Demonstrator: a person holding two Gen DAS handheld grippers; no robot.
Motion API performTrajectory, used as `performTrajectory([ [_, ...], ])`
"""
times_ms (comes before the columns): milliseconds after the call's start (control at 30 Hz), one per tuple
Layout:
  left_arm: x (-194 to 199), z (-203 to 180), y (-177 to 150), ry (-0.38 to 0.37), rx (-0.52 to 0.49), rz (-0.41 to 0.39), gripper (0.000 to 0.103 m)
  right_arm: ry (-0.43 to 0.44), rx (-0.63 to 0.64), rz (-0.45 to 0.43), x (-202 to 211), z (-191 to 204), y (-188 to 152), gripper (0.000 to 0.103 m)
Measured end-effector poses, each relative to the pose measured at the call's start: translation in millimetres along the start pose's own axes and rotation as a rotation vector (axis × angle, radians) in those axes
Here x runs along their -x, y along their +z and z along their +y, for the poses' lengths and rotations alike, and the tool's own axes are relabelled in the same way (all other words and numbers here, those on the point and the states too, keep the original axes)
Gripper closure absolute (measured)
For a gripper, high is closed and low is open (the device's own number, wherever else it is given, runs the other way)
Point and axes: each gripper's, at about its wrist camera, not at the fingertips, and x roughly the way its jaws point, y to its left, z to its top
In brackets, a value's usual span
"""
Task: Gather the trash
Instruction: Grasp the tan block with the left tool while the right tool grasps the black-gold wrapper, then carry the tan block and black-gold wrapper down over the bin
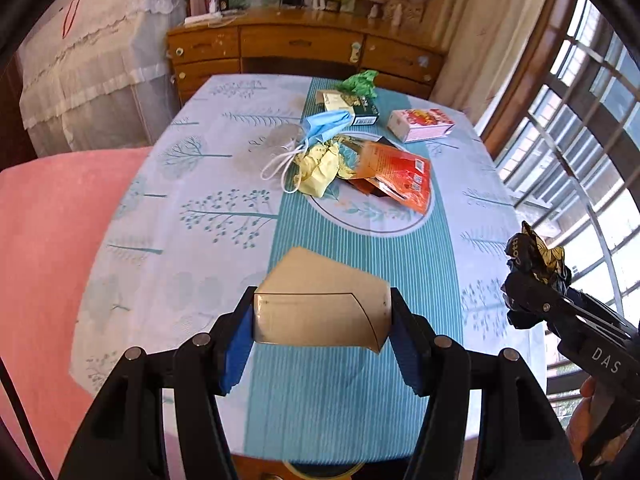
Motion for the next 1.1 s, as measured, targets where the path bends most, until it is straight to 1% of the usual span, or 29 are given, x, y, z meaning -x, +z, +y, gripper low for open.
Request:
performTrajectory([
  [233, 78.3, 43.7, -46.3, -0.065, -0.052, -0.077, 0.043, -0.026, -0.016, -0.101, 59.8, 61.3, -56.0, 0.044],
  [400, 117.0, 68.4, -73.9, -0.084, -0.089, -0.124, 0.043, -0.044, -0.028, -0.15, 89.8, 97.1, -89.0, 0.044],
  [533, 135.6, 83.3, -91.1, -0.114, -0.087, -0.12, 0.043, -0.065, -0.021, -0.154, 105.7, 116.5, -107.6, 0.044],
  [667, 146.0, 87.9, -104.7, -0.136, -0.09, -0.111, 0.043, -0.08, -0.013, -0.141, 119.4, 128.6, -121.9, 0.044],
  [767, 149.0, 86.6, -113.1, -0.154, -0.085, -0.092, 0.043, -0.066, -0.025, -0.117, 128.0, 130.5, -131.3, 0.044],
  [833, 149.6, 83.7, -119.4, -0.167, -0.085, -0.074, 0.043, -0.076, -0.029, -0.109, 132.7, 130.7, -138.6, 0.044],
  [967, 145.3, 72.7, -131.2, -0.18, -0.101, -0.041, 0.043, -0.088, -0.052, -0.081, 135.2, 121.1, -151.5, 0.044],
  [1100, 135.9, 59.3, -144.0, -0.185, -0.126, -0.006, 0.043, -0.095, -0.098, -0.039, 128.1, 105.7, -166.9, 0.043],
])
